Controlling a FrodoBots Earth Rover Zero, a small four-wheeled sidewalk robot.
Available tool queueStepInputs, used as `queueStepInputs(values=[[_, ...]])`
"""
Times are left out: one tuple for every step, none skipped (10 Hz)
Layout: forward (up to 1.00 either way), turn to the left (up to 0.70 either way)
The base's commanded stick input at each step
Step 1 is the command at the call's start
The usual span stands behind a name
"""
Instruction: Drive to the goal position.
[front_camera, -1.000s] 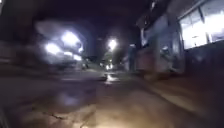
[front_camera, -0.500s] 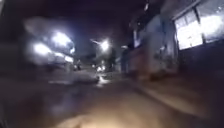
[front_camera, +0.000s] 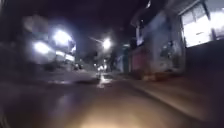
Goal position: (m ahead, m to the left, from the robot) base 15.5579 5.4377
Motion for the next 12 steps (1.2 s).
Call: queueStepInputs(values=[[0.70,0.00],[0.70,0.00],[0.70,0.00],[0.70,0.00],[0.70,-0.08],[0.70,-0.28],[0.70,-0.35],[0.70,-0.35],[0.70,-0.35],[0.70,-0.35],[0.70,-0.14],[0.70,0.00]])
